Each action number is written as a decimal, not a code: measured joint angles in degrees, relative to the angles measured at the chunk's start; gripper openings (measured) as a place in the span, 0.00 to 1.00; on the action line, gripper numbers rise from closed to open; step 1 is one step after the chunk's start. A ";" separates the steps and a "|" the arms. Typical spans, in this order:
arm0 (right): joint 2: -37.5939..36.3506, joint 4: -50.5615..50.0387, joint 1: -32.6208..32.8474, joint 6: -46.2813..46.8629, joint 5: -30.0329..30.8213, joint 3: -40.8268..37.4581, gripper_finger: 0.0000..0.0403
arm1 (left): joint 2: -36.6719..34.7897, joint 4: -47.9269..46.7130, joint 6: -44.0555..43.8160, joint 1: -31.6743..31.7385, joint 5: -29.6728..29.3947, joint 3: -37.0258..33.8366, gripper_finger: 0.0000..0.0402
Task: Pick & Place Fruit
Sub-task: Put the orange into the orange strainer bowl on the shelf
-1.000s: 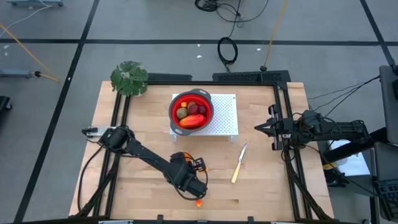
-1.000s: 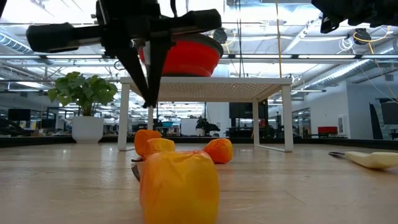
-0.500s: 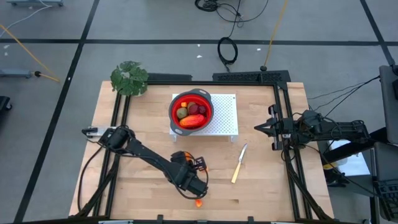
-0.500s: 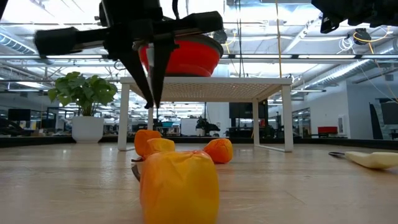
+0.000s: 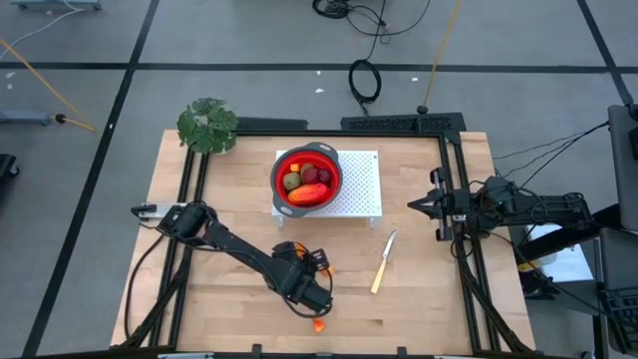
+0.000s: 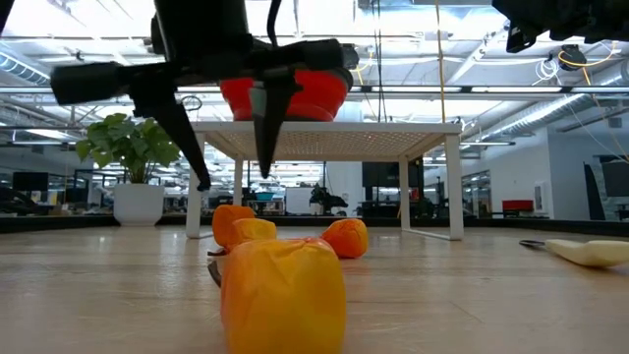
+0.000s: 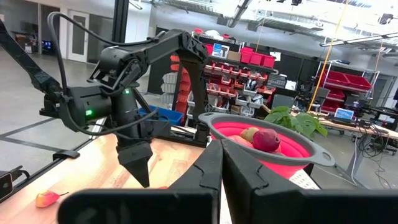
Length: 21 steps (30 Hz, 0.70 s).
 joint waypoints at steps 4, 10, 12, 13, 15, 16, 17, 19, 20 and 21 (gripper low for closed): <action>0.00 0.01 0.00 0.00 0.00 0.00 0.00 | 0.00 0.26 -0.06 0.62 -0.43 -0.10 0.60; 0.01 0.02 0.00 0.00 0.00 0.00 0.00 | 0.00 0.25 0.28 1.79 -0.42 -0.10 0.66; 0.00 0.02 0.02 0.00 -0.01 0.00 0.00 | 0.40 0.25 0.88 2.38 -0.46 -0.10 0.66; 0.01 0.04 0.00 0.00 0.00 0.00 0.00 | 0.52 0.26 1.24 2.63 -0.41 -0.12 0.66; 0.01 0.03 0.00 0.00 0.00 0.00 0.00 | 1.22 0.82 1.70 3.14 0.22 -0.14 0.65; 0.00 0.05 0.00 0.00 -0.01 0.00 0.00 | 1.61 1.28 2.20 3.46 1.02 -0.10 0.65; 0.01 0.07 0.00 0.00 -0.02 0.00 0.00 | 1.98 1.37 2.25 3.63 1.63 -0.12 0.65; 0.02 0.10 0.02 0.02 0.00 0.00 0.00 | 2.77 1.28 1.79 3.74 2.77 -0.20 0.64; 0.02 0.17 0.02 0.02 0.00 0.00 0.00 | 2.89 1.14 1.10 3.82 2.82 -0.20 0.63; 0.02 0.15 0.02 0.02 -0.02 0.00 0.00 | 2.89 0.81 0.56 3.85 2.93 -0.20 0.63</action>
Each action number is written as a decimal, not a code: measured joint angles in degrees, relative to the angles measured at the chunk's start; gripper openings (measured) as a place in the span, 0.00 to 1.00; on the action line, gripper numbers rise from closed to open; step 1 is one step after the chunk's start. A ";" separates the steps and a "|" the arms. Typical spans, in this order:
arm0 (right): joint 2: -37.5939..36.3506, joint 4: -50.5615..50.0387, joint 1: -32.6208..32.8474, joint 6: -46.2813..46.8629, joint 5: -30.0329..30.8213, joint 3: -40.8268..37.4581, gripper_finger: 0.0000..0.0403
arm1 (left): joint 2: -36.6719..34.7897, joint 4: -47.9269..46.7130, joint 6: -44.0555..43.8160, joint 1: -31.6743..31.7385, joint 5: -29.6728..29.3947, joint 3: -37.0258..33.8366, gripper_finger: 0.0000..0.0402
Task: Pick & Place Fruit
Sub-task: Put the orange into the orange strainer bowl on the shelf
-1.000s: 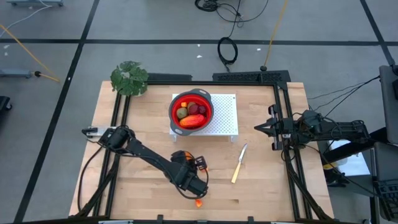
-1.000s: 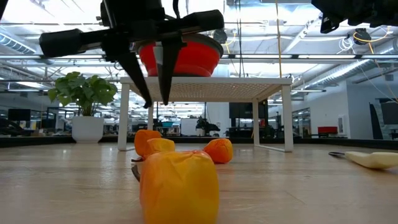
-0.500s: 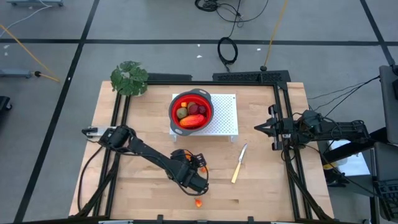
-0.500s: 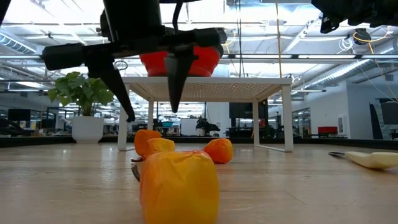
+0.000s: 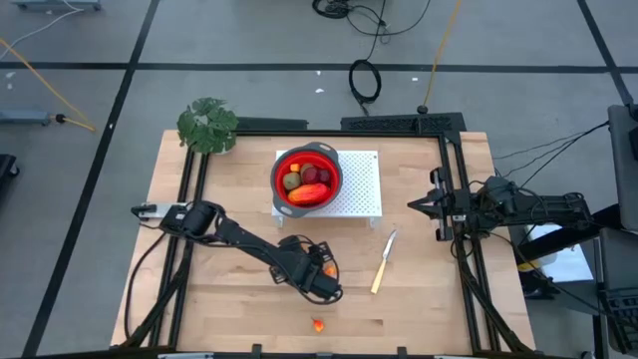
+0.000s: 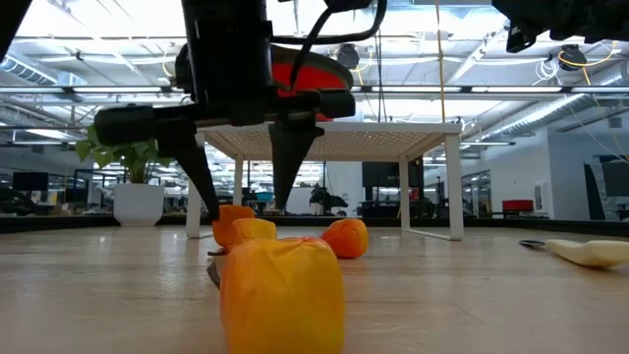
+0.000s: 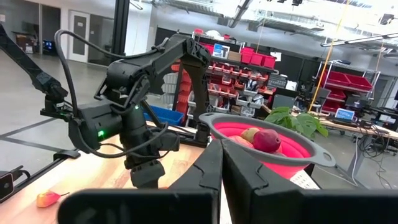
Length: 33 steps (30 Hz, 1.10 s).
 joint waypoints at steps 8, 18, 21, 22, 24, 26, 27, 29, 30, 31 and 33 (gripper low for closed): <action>0.00 0.11 0.00 0.00 0.02 0.00 0.00 | -0.02 -2.89 -1.04 0.10 -0.29 0.00 0.62; 0.00 0.15 0.00 0.00 0.02 0.00 0.00 | 0.74 -3.86 -0.60 1.40 -0.26 0.11 0.62; 0.00 0.33 0.00 0.00 0.02 0.00 0.00 | 1.56 -3.46 -0.64 1.51 -0.04 0.11 0.62; 0.02 0.31 -0.01 0.00 0.02 0.00 0.00 | 1.74 -3.69 -0.67 1.49 0.31 0.11 0.62; 0.00 0.33 -0.01 0.00 0.04 0.00 0.00 | 1.80 -3.80 -0.48 1.49 0.73 0.11 0.62; 0.02 0.32 -0.01 0.00 0.02 0.00 0.00 | 2.15 -3.76 -0.45 1.57 0.67 0.15 0.62; 0.00 0.32 -0.02 0.00 0.02 0.00 0.00 | 2.27 -3.85 -0.45 1.62 0.82 0.11 0.62; 0.00 0.31 0.00 0.00 0.02 0.00 0.00 | 2.99 -3.51 -0.25 1.73 1.12 0.09 0.62; 0.01 0.31 0.00 0.00 0.02 0.00 0.00 | 3.20 -3.11 -0.18 1.82 1.09 0.09 0.62; 0.02 0.32 -0.01 0.00 0.02 0.00 0.00 | 3.37 -2.96 -0.16 1.84 1.19 0.09 0.62; 0.02 0.33 0.00 0.00 0.04 0.00 0.00 | 3.62 -2.94 -0.04 1.95 1.48 0.09 0.62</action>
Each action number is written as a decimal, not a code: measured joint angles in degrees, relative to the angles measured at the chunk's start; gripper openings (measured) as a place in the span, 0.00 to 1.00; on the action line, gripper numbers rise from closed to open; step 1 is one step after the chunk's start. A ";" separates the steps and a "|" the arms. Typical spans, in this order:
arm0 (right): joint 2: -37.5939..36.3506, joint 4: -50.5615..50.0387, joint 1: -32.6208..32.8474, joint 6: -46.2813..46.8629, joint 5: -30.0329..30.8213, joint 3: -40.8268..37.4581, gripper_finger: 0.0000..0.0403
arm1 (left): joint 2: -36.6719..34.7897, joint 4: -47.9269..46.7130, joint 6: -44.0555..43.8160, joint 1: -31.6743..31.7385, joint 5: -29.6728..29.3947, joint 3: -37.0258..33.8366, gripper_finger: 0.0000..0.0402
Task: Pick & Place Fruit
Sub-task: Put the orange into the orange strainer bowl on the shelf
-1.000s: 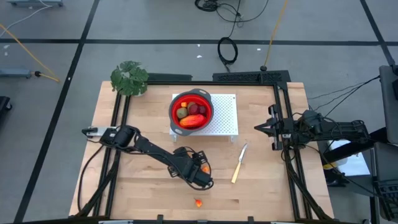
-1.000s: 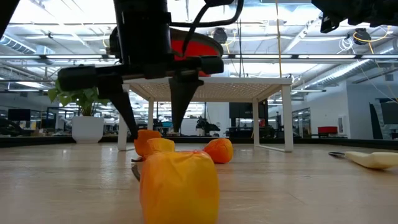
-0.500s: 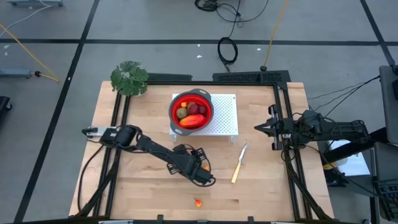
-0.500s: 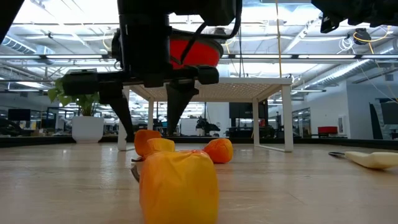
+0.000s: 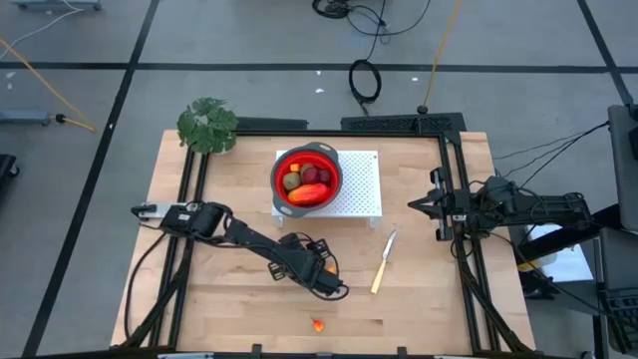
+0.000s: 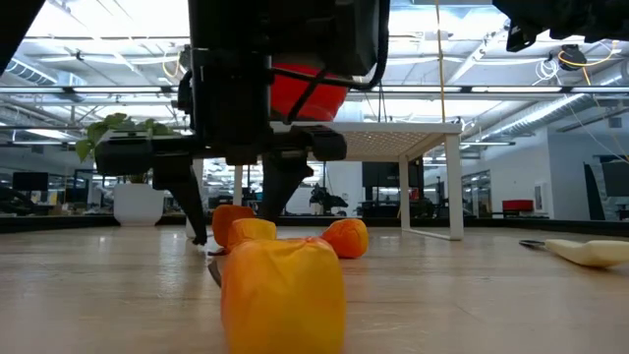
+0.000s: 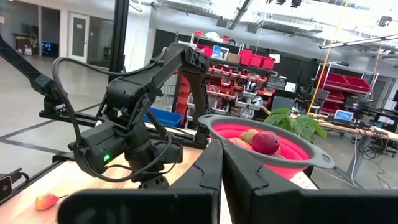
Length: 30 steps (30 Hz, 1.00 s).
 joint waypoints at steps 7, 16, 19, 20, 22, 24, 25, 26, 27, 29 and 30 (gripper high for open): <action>0.00 -0.01 -0.01 0.00 -0.02 0.00 0.00 | 0.25 -0.38 -0.02 0.06 -0.28 0.00 0.56; 0.00 -0.01 -0.02 0.00 -0.02 0.00 0.00 | 0.23 -0.47 0.75 -0.32 -0.92 0.00 0.32; 0.00 -0.01 -0.02 0.00 -0.02 0.00 0.00 | 0.21 -0.45 0.73 -0.96 0.15 0.50 0.28; 0.00 -0.02 -0.02 0.00 -0.02 0.00 0.00 | 0.22 -0.45 0.73 -1.30 0.91 1.00 0.27; 0.00 -0.02 0.00 0.00 -0.02 0.00 0.00 | 0.22 -0.62 0.73 -2.17 1.34 2.60 0.26; 0.00 -0.02 -0.02 0.00 -0.02 0.00 0.00 | 0.22 -1.79 0.73 -3.05 1.34 4.90 0.26; 0.00 -0.02 -0.01 0.00 -0.01 0.00 0.00 | 0.23 -3.35 0.75 -3.55 1.36 6.35 0.26; 0.00 -0.01 -0.02 0.00 -0.02 0.00 0.00 | 0.21 -5.06 0.84 -4.03 1.34 8.06 0.26; 0.00 -0.02 -0.01 0.00 -0.02 0.00 0.00 | 0.23 -6.67 1.01 -4.50 1.36 9.92 0.26; 0.00 -0.02 0.00 0.00 -0.02 0.00 0.00 | 0.21 -10.39 1.18 -5.50 0.95 14.00 0.26; 0.00 -0.02 -0.02 0.00 -0.02 0.00 0.00 | 0.22 -12.57 1.48 -6.08 0.37 16.09 0.26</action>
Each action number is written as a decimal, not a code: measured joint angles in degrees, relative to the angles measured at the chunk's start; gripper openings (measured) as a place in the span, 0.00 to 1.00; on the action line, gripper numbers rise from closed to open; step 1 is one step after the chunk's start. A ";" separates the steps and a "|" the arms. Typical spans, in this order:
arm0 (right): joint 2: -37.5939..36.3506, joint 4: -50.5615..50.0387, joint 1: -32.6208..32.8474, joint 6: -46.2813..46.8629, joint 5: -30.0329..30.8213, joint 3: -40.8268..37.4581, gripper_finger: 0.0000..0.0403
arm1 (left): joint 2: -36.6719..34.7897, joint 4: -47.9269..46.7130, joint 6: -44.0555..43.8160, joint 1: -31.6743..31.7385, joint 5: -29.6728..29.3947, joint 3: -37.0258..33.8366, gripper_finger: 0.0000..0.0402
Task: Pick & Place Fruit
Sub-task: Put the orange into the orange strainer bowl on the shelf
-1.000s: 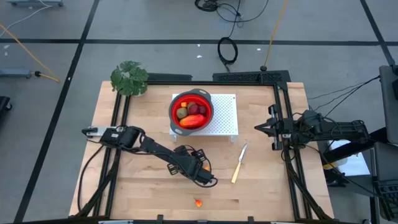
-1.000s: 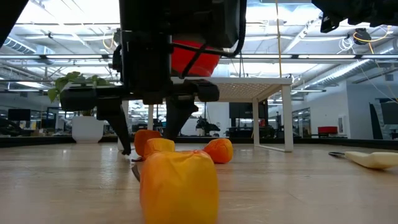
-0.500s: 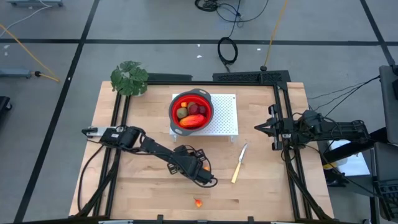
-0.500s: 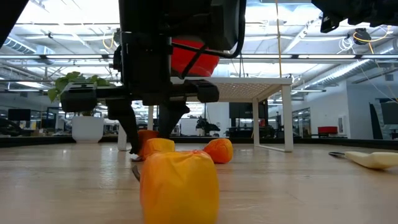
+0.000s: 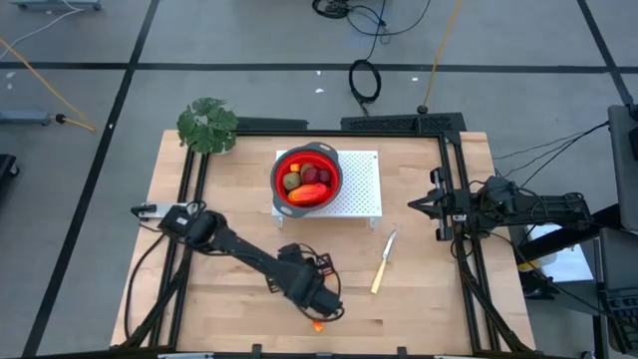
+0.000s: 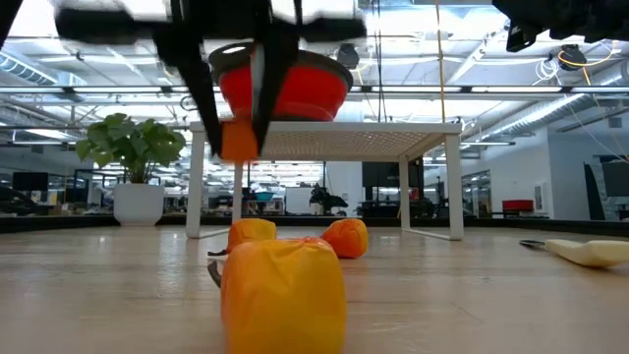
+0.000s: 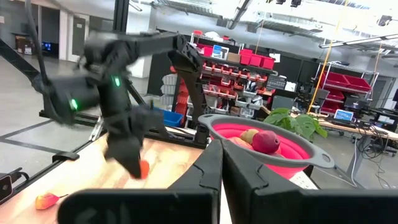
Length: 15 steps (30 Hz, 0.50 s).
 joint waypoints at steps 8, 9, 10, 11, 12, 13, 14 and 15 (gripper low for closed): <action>0.00 0.00 0.02 0.00 0.00 0.00 0.00 | -0.16 -2.83 13.53 -5.14 -15.98 14.09 0.26; 0.00 0.00 0.01 0.00 0.00 0.00 0.00 | -0.25 -1.65 15.98 -5.70 -18.45 15.02 0.26; 0.00 0.00 0.00 0.00 0.00 0.00 0.00 | -0.27 -0.67 18.31 -6.22 -20.78 15.89 0.26; 0.00 -0.02 0.00 0.00 0.00 0.00 0.00 | -0.25 0.09 20.62 -6.78 -22.97 16.87 0.26; 0.00 -0.02 0.00 0.00 0.00 0.00 0.00 | -0.19 1.26 22.94 -7.33 -25.16 17.75 0.26; 0.00 -0.02 0.00 0.00 0.00 0.00 0.00 | -0.19 3.19 25.41 -7.83 -27.46 17.99 0.26; -0.02 -0.02 0.02 0.00 0.00 0.00 0.00 | -0.33 5.70 28.08 -8.19 -29.82 18.05 0.26; 0.00 -0.02 0.02 0.00 0.00 0.00 0.00 | -0.64 8.09 30.67 -8.61 -32.26 18.05 0.26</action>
